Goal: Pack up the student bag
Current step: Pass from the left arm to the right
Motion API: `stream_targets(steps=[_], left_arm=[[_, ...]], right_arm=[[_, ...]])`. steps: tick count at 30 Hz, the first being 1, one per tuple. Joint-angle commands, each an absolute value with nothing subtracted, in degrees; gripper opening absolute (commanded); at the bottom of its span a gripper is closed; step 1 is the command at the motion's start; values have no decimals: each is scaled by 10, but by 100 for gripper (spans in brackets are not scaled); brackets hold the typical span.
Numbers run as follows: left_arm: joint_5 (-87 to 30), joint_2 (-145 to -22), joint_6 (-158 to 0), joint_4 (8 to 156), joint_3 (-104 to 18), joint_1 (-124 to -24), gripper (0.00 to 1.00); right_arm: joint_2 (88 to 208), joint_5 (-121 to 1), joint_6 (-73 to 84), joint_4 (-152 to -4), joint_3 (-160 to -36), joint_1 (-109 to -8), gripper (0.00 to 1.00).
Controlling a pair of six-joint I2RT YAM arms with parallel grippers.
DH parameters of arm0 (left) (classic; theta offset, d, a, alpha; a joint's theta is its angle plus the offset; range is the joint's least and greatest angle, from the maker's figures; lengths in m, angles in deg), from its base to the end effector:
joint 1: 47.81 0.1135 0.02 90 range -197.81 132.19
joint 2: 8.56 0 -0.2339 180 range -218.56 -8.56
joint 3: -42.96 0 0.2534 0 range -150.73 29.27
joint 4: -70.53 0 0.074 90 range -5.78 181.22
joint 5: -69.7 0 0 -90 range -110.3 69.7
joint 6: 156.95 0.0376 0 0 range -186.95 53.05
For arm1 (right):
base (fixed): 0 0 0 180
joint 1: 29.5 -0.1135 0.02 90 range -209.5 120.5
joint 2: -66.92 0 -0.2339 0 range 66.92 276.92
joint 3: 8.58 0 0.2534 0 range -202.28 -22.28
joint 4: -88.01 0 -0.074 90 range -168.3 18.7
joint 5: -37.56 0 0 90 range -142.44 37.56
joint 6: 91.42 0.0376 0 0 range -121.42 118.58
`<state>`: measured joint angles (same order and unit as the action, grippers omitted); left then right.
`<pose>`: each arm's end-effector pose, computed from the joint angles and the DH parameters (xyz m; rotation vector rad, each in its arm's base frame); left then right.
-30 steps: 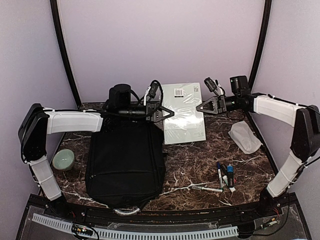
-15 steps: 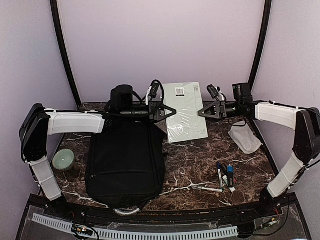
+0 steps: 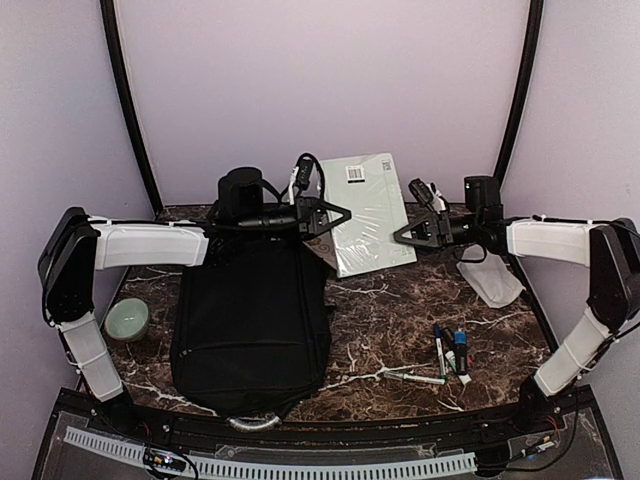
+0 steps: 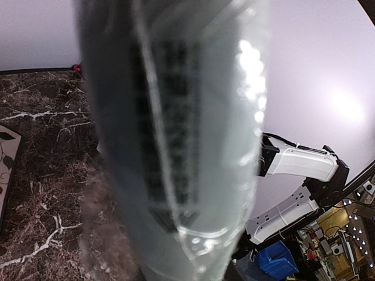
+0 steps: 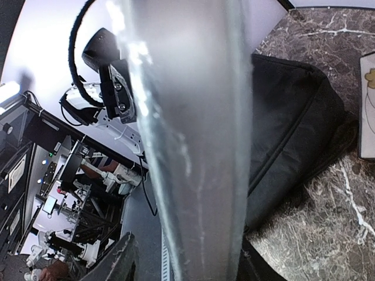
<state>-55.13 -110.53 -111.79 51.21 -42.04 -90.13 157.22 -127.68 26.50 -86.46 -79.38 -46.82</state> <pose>0.2929 -0.2957 0.2727 0.5201 1.7185 -1.6136 0.3098 0.1347 0.2274 -0.7421 1.9500 1.7912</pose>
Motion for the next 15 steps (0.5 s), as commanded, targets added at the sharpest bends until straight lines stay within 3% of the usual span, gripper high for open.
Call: stream_targets(steps=[1,8,15], left_arm=[[-556,-1057,-1122,419,-441,-901,0],[-554,-1059,-1103,449,-440,-900,1],[-537,-1055,-1099,474,-417,-894,27]], right_arm=[[1558,-1301,322,-951,-785,-472,43],[1557,-1294,371,-1010,-766,-470,27],[1552,-1287,381,-1020,-759,-467,5]])
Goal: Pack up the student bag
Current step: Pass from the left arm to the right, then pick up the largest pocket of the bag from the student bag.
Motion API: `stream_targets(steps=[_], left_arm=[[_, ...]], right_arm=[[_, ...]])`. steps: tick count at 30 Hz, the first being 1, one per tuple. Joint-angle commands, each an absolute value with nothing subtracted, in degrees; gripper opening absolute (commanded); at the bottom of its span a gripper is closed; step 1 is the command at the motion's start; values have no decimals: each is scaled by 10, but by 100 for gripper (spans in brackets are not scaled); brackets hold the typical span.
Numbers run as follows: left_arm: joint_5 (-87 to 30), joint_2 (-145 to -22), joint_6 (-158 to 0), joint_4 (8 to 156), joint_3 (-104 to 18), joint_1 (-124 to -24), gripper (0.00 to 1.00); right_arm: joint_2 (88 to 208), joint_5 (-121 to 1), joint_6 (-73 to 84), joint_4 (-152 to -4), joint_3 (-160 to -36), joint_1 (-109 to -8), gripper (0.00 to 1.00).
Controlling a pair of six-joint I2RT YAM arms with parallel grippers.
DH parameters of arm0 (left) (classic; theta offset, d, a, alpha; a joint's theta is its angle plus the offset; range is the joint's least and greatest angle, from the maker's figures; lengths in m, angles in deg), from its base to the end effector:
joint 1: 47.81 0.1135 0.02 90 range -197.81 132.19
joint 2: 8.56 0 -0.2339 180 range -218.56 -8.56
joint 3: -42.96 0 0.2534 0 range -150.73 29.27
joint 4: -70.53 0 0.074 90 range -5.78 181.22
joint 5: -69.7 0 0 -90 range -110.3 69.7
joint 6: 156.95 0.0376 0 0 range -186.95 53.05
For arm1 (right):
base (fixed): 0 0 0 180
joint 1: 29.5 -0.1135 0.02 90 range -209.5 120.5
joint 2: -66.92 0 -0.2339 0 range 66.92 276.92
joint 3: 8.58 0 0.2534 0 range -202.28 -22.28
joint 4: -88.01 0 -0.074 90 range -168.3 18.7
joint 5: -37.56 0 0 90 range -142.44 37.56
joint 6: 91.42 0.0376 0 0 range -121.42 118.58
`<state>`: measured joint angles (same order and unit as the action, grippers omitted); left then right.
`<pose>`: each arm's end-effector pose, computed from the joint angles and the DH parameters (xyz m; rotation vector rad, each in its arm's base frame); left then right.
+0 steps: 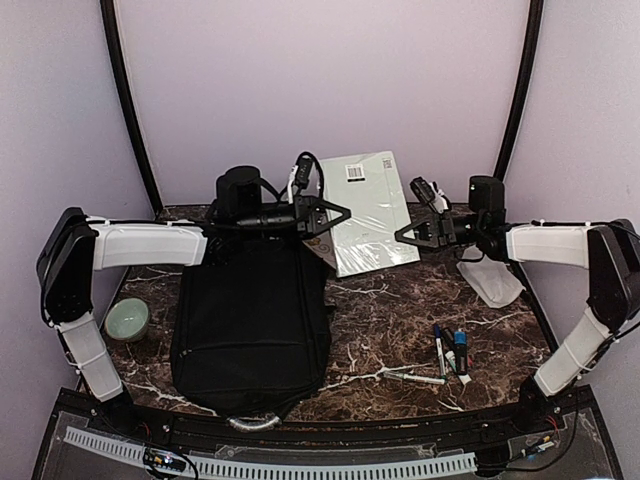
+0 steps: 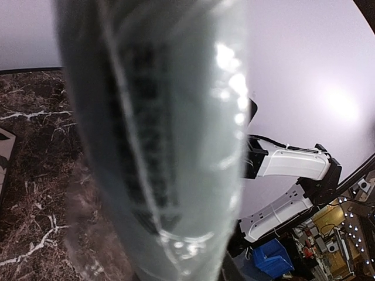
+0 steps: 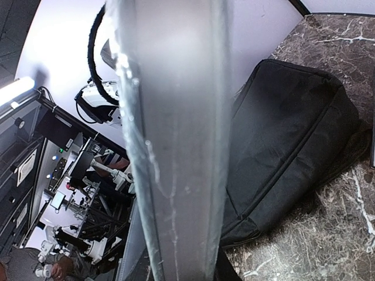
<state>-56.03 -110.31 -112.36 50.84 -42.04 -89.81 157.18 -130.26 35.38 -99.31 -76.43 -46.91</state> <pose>0.2935 -0.2938 0.2748 0.5246 1.7120 -1.6284 0.3081 0.1351 0.2295 -0.7641 1.8879 1.8493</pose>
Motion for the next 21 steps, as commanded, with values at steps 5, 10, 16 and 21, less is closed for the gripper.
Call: stream_targets(steps=[5,10,16,21], left_arm=[[-478,-1028,-1020,604,-399,-891,50],[-406,-977,-923,814,-388,-891,56],[-325,-898,-822,1035,-368,-923,55],[-174,-879,-759,1201,-353,-1019,54]], right_arm=[[1544,-1282,385,-1020,-756,-457,0],[1531,-1270,383,-1013,-750,-437,0],[1524,-1224,254,-865,-777,-428,0],[1523,-1205,227,-848,-778,-428,0]])
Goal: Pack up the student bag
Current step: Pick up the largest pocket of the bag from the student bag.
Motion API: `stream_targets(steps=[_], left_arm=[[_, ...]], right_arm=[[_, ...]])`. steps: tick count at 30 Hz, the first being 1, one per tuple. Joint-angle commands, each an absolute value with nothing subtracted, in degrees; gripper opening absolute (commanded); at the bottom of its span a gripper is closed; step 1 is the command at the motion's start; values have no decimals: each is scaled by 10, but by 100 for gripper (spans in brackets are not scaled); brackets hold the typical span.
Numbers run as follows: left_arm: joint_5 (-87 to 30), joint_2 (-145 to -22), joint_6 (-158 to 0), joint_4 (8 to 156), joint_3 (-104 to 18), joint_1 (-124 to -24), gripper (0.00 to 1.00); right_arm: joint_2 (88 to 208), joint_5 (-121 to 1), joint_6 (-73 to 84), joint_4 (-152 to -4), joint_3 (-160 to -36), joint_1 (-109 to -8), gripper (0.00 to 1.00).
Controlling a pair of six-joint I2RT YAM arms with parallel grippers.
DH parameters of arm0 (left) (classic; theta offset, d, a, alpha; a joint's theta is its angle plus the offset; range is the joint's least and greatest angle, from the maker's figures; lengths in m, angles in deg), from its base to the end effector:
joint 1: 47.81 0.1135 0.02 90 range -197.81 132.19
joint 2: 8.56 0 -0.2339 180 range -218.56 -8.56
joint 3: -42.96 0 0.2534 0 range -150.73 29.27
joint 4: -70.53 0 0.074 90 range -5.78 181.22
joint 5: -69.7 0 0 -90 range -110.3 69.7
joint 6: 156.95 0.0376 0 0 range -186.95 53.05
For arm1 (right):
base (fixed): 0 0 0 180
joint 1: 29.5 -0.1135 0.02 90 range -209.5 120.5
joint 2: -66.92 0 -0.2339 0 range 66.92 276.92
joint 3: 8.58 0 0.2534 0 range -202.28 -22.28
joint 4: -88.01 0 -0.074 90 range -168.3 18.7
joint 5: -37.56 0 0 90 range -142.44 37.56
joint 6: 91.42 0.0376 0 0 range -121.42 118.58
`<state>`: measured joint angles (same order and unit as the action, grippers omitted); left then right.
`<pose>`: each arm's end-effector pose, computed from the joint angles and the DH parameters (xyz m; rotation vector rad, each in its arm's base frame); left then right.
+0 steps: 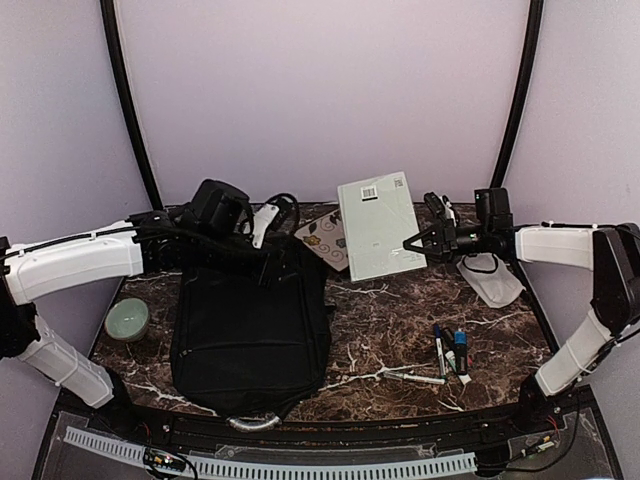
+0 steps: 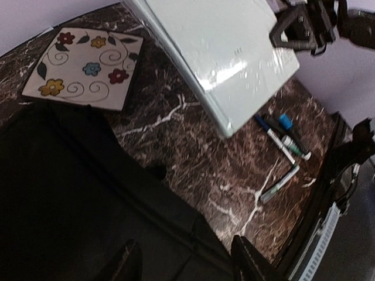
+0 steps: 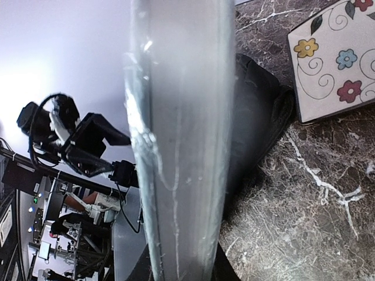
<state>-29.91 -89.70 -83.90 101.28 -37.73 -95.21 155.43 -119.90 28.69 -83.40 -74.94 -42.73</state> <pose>0.2204 -0.2489 0.2851 0.6850 2.1163 -0.8248 0.3080 0.1081 0.2066 -0.4615 2.1072 1.6748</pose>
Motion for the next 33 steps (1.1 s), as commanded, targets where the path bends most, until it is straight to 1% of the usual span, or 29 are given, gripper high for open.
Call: stream_targets(steps=[1,5,7,9,10,12,14,15,20,26,33], left_arm=[[-167,-878,-755,1219,-348,-1040,54],[-185,-872,-743,1252,-319,-1104,54],[-191,-864,-739,1266,-295,-1117,54],[-209,-849,-735,1268,-269,-1121,59],[-214,-849,-736,1281,-276,-1127,62],[-243,-847,-728,1281,-276,-1130,65],[-267,-854,-722,1285,-277,-1135,65],[-276,-861,-718,1290,-280,-1139,65],[-287,-917,-711,1334,-304,-1155,58],[-241,-968,-711,1357,-329,-1171,55],[-208,-988,-707,1337,-322,-1183,50]], right_arm=[[1525,-1205,229,-850,-779,-428,0],[1528,-1208,231,-851,-783,-428,0],[1526,-1208,228,-851,-782,-428,0],[1516,-1189,207,-830,-780,-428,0],[1510,-1177,192,-817,-780,-427,0],[1500,-1164,174,-801,-779,-427,0],[1495,-1164,167,-793,-778,-427,0],[1493,-1164,166,-791,-779,-426,0],[1489,-1165,165,-791,-779,-427,0],[1486,-1162,164,-789,-778,-427,0],[1480,-1154,162,-785,-776,-426,0]])
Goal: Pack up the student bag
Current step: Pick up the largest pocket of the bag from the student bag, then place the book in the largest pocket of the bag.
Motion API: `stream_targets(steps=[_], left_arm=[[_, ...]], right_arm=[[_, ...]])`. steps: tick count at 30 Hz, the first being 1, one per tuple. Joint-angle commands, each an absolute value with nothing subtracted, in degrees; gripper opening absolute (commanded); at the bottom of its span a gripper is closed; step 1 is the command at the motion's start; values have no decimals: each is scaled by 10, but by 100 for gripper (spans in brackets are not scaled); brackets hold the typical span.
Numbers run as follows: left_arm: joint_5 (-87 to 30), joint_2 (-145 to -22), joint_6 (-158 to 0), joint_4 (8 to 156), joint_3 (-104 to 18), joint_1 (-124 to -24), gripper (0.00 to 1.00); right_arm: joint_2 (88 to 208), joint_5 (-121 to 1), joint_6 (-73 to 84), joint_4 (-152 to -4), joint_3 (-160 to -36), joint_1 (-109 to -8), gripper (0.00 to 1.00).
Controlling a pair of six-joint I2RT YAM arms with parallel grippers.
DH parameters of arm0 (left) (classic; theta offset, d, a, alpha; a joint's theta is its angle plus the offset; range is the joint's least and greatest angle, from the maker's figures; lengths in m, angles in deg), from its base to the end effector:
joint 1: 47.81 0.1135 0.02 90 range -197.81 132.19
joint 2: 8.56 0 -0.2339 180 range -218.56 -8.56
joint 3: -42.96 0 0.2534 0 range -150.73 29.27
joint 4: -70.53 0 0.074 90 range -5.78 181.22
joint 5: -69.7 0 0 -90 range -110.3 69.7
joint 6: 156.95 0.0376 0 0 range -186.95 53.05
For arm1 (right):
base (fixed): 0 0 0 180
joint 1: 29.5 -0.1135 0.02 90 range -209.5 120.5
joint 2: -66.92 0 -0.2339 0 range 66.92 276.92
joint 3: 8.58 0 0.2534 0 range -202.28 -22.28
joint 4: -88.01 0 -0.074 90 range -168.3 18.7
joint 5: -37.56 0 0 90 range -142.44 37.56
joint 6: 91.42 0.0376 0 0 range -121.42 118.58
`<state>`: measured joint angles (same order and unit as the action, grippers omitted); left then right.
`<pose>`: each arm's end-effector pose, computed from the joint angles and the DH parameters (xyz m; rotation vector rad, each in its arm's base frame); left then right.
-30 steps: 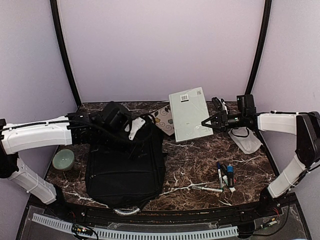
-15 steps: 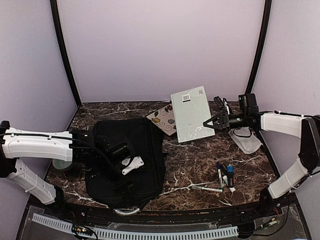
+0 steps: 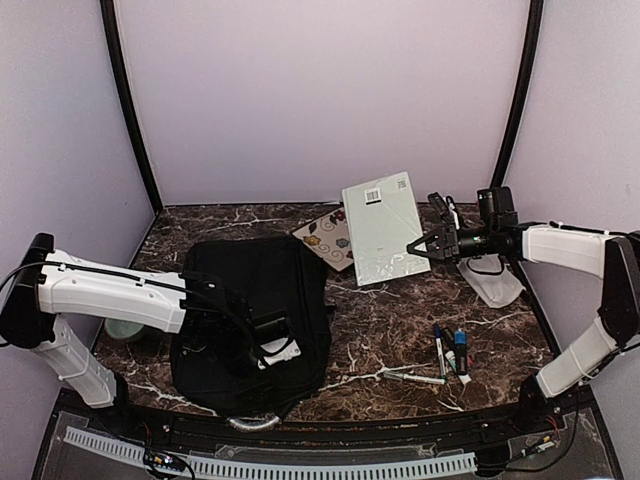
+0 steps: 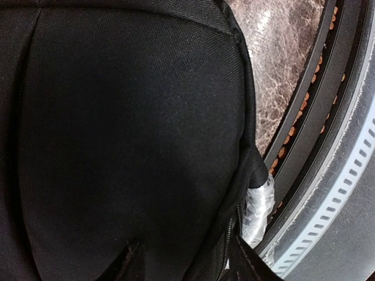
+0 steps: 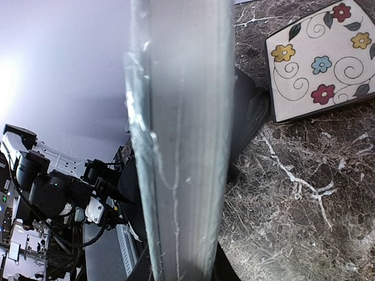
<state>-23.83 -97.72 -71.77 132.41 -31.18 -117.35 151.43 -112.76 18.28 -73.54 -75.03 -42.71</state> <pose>0.0980 -0.2693 0.1731 1.6059 2.5146 -0.2803 0.2972 0.1033 0.2127 -0.4966 2.1381 1.4746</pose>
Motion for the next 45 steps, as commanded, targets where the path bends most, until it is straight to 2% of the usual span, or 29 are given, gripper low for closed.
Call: stream_targets(steps=[1,8,11,13,16,18,21,26,38,45], left_arm=[[-197,-993,-705,1333,-322,-1187,48],[-111,-1011,-708,1323,-340,-1196,21],[-75,-1004,-724,1308,-349,-1195,0],[-55,-994,-741,1282,-349,-1189,0],[-66,-970,-769,1207,-328,-1160,0],[-72,-958,-793,1177,-321,-1136,0],[-61,-941,-823,1133,-309,-1106,0],[-20,-924,-849,1083,-315,-1083,0],[15,-839,-890,976,-302,-1013,0],[-17,-823,-890,943,-314,-970,0]], right_arm=[[1482,-1153,162,-784,-777,-426,0],[1489,-1142,141,-764,-787,-426,0],[1493,-1132,106,-708,-816,-426,0],[1510,-1135,49,-617,-866,-426,0],[1557,-1118,-114,-377,-1031,-426,0],[1572,-1100,-164,-295,-1080,-426,0],[1552,-1092,-128,-315,-1061,-426,0],[1546,-1158,-58,-354,-1010,-432,0],[1565,-1209,-79,-344,-911,-465,0],[1570,-1214,-150,-263,-892,-493,0]])
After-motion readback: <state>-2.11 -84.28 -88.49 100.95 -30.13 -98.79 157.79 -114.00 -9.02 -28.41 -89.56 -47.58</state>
